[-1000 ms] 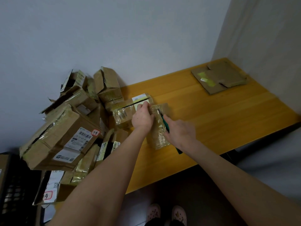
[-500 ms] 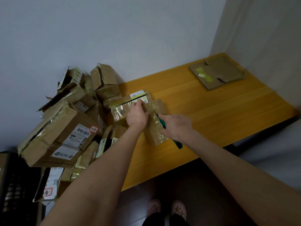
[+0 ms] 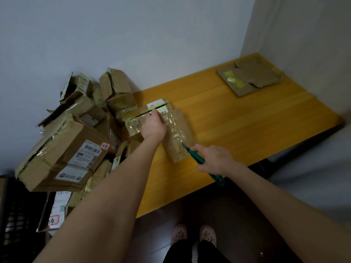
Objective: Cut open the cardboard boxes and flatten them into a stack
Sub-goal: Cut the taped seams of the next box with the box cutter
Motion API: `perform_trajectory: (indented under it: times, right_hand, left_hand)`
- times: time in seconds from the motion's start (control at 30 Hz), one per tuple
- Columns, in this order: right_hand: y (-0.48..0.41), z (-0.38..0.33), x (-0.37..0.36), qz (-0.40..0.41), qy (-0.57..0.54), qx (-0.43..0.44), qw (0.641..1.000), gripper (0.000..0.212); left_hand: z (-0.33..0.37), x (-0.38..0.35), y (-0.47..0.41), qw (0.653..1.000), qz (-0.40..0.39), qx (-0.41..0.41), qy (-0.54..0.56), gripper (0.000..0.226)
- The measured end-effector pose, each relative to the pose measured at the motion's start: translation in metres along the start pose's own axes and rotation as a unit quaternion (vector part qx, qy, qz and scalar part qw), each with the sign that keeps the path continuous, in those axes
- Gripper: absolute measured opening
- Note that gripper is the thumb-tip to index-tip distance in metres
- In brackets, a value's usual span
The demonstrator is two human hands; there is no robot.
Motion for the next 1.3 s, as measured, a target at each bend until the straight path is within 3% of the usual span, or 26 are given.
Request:
perform_trajectory:
  times: [0.1, 0.17, 0.27, 0.33, 0.43, 0.53, 0.67, 0.87, 0.97, 1.07, 1.17, 1.3]
  right_hand:
    - [0.007, 0.014, 0.002, 0.034, -0.094, 0.028, 0.995, 0.063]
    - [0.01, 0.033, 0.008, 0.092, -0.226, -0.01, 0.97, 0.06]
    - [0.008, 0.06, 0.0, 0.147, -0.476, -0.128, 0.858, 0.028]
    - [0.002, 0.063, -0.015, 0.145, -0.569, -0.179, 0.789, 0.01]
    - [-0.009, 0.048, -0.047, 0.098, -0.712, -0.216, 0.661, 0.028]
    - [-0.017, 0.044, -0.057, 0.115, -0.762, -0.227, 0.596, 0.033]
    - [-0.019, 0.064, -0.026, 0.195, -0.743, -0.24, 0.593, 0.024]
    - [-0.038, 0.053, 0.021, 0.191, -0.722, -0.169, 0.643, 0.023]
    - [-0.047, 0.043, 0.019, 0.193, -0.695, -0.163, 0.673, 0.028]
    - [-0.054, 0.038, 0.009, 0.186, -0.676, -0.163, 0.694, 0.034]
    - [-0.06, 0.034, 0.002, 0.17, -0.67, -0.153, 0.706, 0.031]
    - [-0.063, 0.039, -0.004, 0.166, -0.664, -0.155, 0.712, 0.036]
  left_hand:
    - [0.001, 0.001, 0.0, 1.0, 0.0, -0.003, 0.003, 0.041]
    - [0.005, 0.002, 0.0, 1.0, 0.0, -0.014, -0.016, 0.042]
    - [0.012, 0.0, 0.004, 0.998, -0.013, -0.039, -0.05, 0.046]
    - [0.014, -0.003, 0.007, 0.997, -0.025, -0.045, -0.051, 0.048]
    - [0.014, -0.003, 0.014, 0.998, -0.032, -0.033, -0.034, 0.049]
    - [0.011, 0.004, 0.021, 0.998, -0.003, -0.025, -0.052, 0.045]
    - [-0.011, 0.012, 0.027, 0.996, 0.009, 0.021, -0.08, 0.036]
    - [-0.033, -0.007, 0.04, 0.997, -0.042, 0.042, -0.051, 0.051]
    - [-0.043, -0.026, 0.045, 0.993, -0.104, 0.052, -0.029, 0.071]
    - [-0.05, -0.046, 0.052, 0.984, -0.164, 0.064, 0.003, 0.104]
    - [-0.036, -0.042, 0.049, 0.987, -0.111, -0.018, -0.113, 0.126]
    - [0.009, -0.049, 0.039, 0.955, -0.081, -0.167, -0.234, 0.13]
Point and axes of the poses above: each hand's wrist, its own y-axis away from the middle knuckle, its own x-axis out of the back of the hand, z = x × y, the point moved 9 cm from there along -y, towards the middle knuckle, and after that the axes turned 15 degrees about -y, right-handed, at the moved point
